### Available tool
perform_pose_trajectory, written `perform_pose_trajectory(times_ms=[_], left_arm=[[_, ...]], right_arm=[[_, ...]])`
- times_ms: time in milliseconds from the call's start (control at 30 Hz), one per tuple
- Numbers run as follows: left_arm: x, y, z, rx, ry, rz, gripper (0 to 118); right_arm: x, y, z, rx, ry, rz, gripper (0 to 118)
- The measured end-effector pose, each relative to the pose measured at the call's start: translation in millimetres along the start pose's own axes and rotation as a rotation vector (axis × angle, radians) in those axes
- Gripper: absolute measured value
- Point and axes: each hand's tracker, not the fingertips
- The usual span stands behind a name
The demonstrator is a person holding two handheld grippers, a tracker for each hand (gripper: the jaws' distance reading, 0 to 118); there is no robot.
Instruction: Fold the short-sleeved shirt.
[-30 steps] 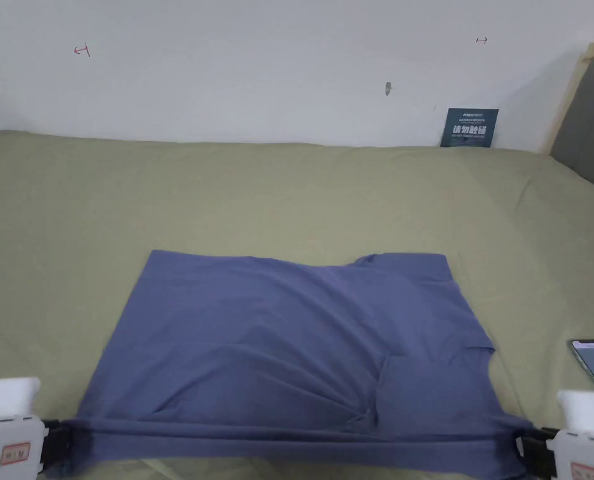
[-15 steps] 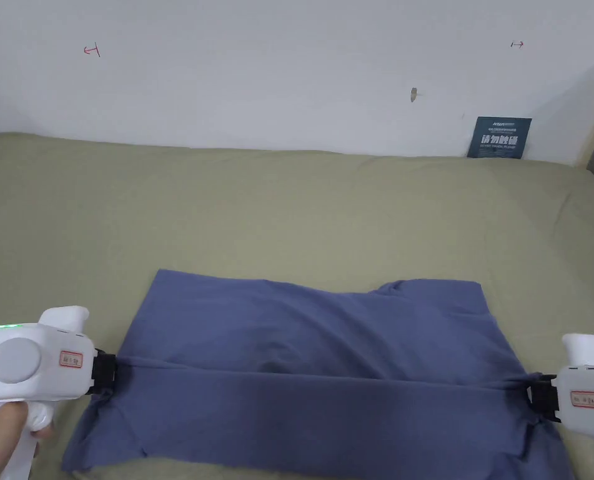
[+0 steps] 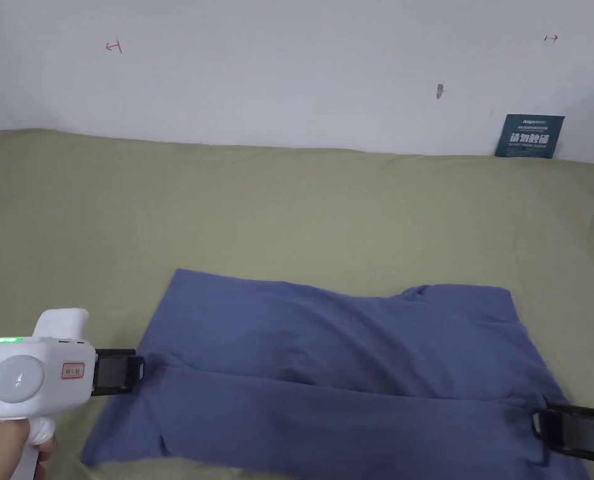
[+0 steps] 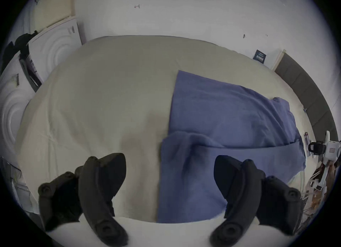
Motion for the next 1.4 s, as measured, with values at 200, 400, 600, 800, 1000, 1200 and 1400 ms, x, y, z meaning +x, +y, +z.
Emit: perform_pose_trajectory(times_ms=[200,400,600,800,1000,1200,1400], left_arm=[[0.7,-30.2,25.1,-0.065,-0.047,-0.032,0],[3.8,-38.9,1.9,-0.12,-0.102,0.019,109],[2.8,-42.3,-48.8,-0.204,-0.022,0.02,108],[14.2,-35.7,-25.5,-0.189,-0.027,-0.122,30],[21.9,-28.5,-10.6,-0.196,-0.055,-0.118,9],[30.5,-29.8,-13.9,-0.189,-0.037,-0.106,9],[27.1,-29.0,-10.9,-0.165,-0.025,-0.098,9]], right_arm=[[-3.8,-26.2,29.0,-0.01,0.035,-0.019,0],[-16.1,-33.7,33.8,-0.002,0.027,0.009,0],[-13.0,-39.1,24.8,-0.021,0.026,0.035,0],[-4.9,-45.9,15.6,-0.037,0.018,0.034,0],[-6.5,-44.8,5.7,-0.025,0.032,0.023,93],[-8.9,-56.8,-28.3,-0.119,0.033,0.068,66],[-15.0,-44.1,-6.0,-0.083,0.071,0.099,7]])
